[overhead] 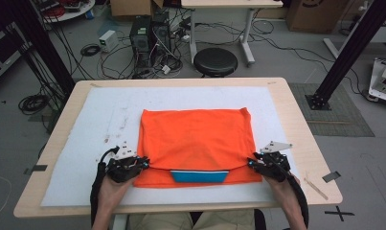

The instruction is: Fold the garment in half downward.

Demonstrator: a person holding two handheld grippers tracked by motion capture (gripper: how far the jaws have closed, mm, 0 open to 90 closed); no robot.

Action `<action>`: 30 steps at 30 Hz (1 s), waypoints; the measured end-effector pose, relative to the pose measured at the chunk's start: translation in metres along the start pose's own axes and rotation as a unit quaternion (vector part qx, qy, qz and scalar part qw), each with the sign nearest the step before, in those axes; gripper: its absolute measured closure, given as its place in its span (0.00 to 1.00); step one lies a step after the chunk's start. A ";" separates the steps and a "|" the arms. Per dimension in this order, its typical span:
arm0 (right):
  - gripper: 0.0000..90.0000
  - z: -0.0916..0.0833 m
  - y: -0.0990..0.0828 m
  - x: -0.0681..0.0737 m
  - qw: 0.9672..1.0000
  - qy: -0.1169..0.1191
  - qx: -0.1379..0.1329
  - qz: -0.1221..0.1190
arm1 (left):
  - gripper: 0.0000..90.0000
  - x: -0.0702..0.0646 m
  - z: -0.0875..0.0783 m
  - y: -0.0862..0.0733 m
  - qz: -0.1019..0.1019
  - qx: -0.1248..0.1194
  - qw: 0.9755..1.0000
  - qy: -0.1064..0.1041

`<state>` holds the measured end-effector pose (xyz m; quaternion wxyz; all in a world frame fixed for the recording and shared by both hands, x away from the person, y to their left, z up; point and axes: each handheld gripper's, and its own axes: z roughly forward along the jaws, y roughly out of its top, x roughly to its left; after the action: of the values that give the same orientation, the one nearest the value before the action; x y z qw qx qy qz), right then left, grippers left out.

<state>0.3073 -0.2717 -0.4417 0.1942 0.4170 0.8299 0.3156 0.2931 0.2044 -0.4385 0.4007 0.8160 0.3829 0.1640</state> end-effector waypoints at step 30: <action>0.97 -0.048 -0.035 0.013 0.998 0.055 -0.027 0.011 | 0.91 -0.021 -0.044 -0.029 0.000 -0.016 0.999 -0.040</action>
<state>0.2516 -0.2942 -0.4313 0.1562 0.4030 0.8257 0.3625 0.2394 0.2227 -0.4331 0.4289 0.8154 0.3640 0.1370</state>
